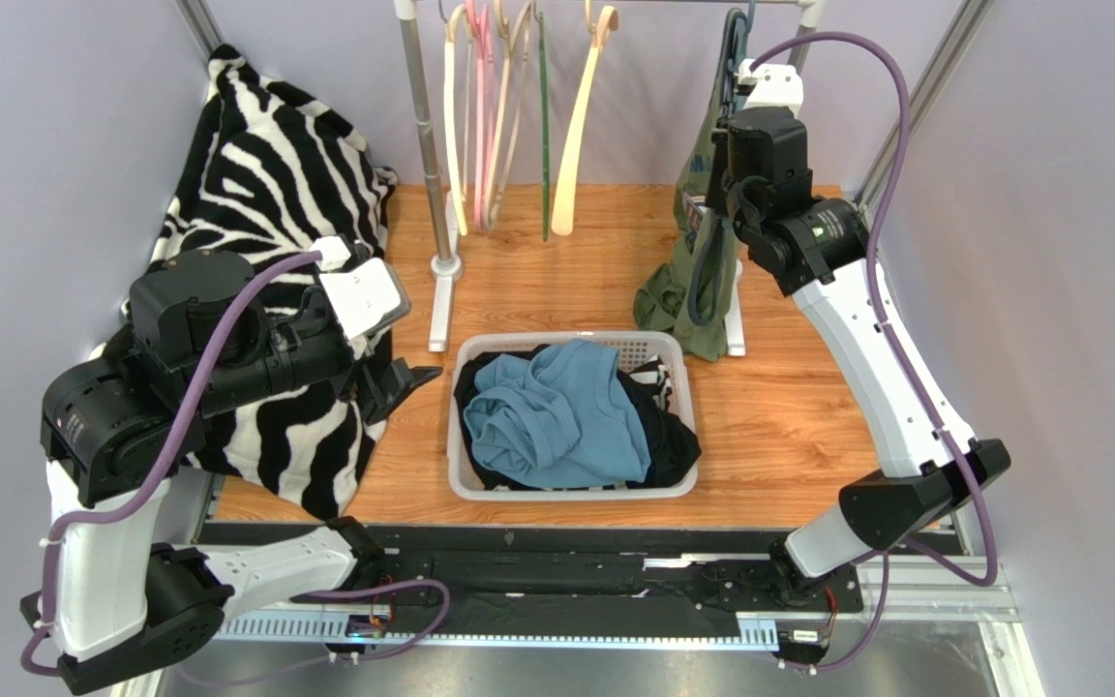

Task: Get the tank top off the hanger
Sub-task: Pick up the hanger from the clothesline.

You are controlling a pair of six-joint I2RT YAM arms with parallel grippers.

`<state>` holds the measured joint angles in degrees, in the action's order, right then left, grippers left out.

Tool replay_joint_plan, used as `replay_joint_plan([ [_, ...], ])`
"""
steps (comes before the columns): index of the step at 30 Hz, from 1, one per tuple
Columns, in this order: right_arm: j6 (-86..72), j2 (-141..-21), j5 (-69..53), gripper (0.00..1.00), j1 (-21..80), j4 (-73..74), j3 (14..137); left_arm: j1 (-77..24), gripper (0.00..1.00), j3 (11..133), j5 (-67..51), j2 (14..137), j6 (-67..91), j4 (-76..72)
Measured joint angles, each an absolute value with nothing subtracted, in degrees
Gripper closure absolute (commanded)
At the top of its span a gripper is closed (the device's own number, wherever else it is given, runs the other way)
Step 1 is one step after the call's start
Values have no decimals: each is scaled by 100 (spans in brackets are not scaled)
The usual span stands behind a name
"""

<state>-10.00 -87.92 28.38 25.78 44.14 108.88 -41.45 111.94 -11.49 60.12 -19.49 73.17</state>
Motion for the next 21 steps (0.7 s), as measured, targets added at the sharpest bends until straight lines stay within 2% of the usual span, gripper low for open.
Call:
replay_joint_plan([
  [21, 222, -7675, 2038, 100, 2357, 3044, 9950, -4036, 1, 11192, -1212, 5876, -1940, 7354],
])
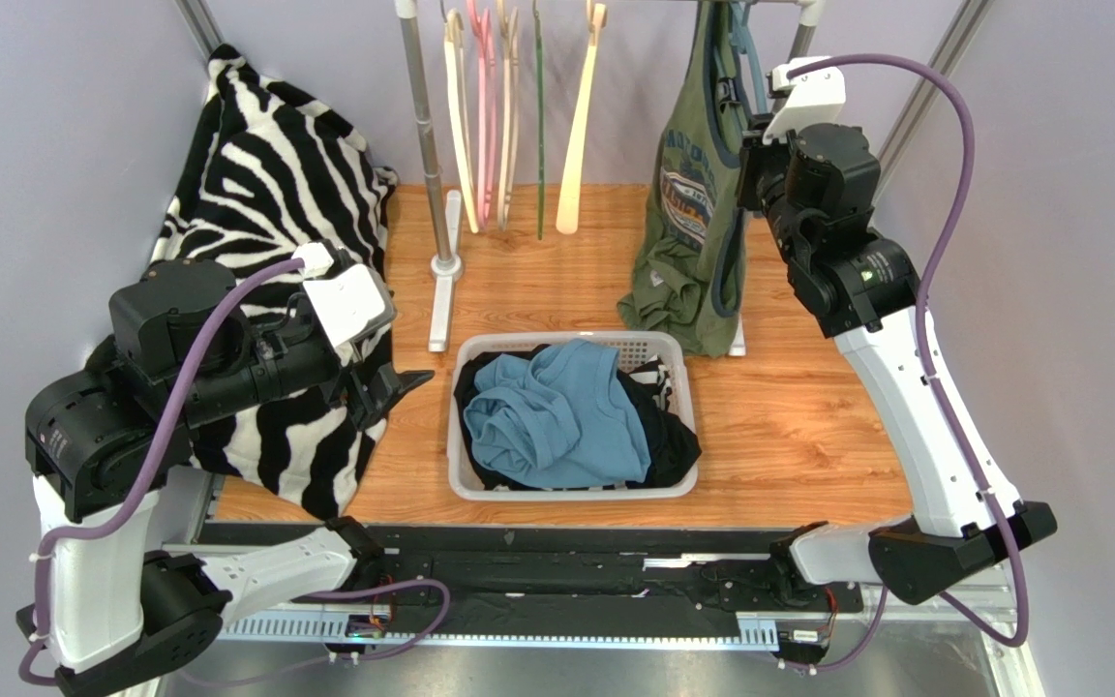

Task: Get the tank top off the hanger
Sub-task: Pick up the hanger from the clothesline.

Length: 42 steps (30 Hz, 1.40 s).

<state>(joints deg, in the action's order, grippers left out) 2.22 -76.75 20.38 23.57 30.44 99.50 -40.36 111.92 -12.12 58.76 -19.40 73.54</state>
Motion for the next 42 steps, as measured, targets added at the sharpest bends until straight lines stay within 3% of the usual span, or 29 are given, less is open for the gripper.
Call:
replay_joint_plan([
  [14, 191, -6479, 1243, 100, 2357, 3433, 8886, -3979, 1, 11192, -1332, 5854, -1940, 7354],
  [21, -23, -5242, 587, 100, 2355, 3782, 8882, -3931, 1, 11137, -1345, 5830, -1938, 7352],
  [36, -497, -4954, -972, 100, 2355, 3592, 11775, -3642, 1, 11089, -1610, 5671, -1898, 7354],
  [42, -784, -5207, -1577, 100, 2355, 3299, 12180, -3492, 1, 11087, -1883, 5629, -1822, 7354],
])
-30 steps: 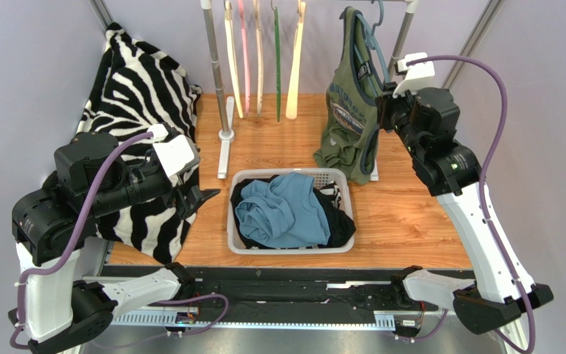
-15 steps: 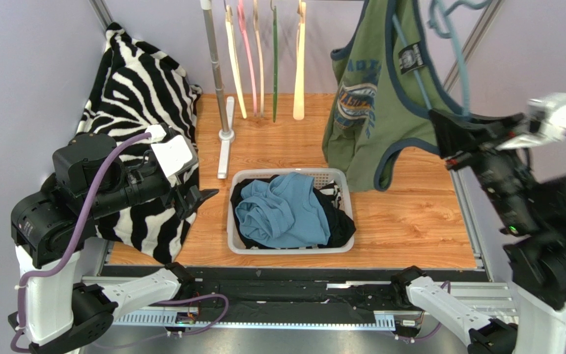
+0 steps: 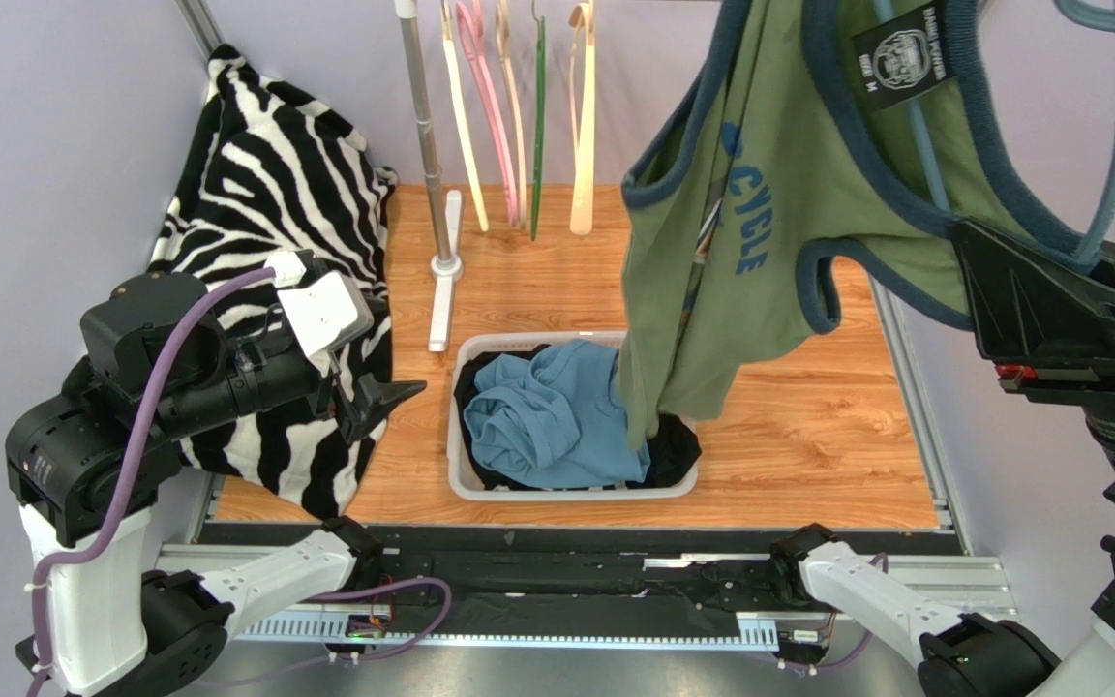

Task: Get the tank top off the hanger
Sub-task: Pick up the hanger from the clothesline.

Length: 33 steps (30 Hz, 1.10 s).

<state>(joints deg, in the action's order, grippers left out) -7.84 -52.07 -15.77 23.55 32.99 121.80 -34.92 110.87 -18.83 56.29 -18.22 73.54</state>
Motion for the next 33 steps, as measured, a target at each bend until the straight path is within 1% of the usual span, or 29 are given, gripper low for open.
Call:
replay_joint_plan([
  [6, -1037, -5524, -1907, 100, 2355, 3236, 12293, -3400, 1, 11065, -2102, 5601, -1804, 7358],
  [12, -1229, -6134, -2202, 100, 2355, 3175, 12735, -3260, 1, 11002, -2294, 5577, -1785, 7365],
  [19, -1273, -6536, -2268, 100, 2355, 2899, 12897, -3157, 1, 10995, -2453, 5579, -1780, 7397],
  [25, -1382, -6989, -2335, 100, 2355, 2661, 13406, -3017, 1, 10995, -2591, 5588, -1732, 7400],
  [28, -1483, -6987, -2443, 100, 2355, 2543, 13262, -2980, 1, 10995, -2655, 5588, -1721, 7400],
  [33, -1653, -6705, -2847, 100, 2355, 2543, 12475, -2958, 1, 10995, -2676, 5586, -1721, 7400],
])
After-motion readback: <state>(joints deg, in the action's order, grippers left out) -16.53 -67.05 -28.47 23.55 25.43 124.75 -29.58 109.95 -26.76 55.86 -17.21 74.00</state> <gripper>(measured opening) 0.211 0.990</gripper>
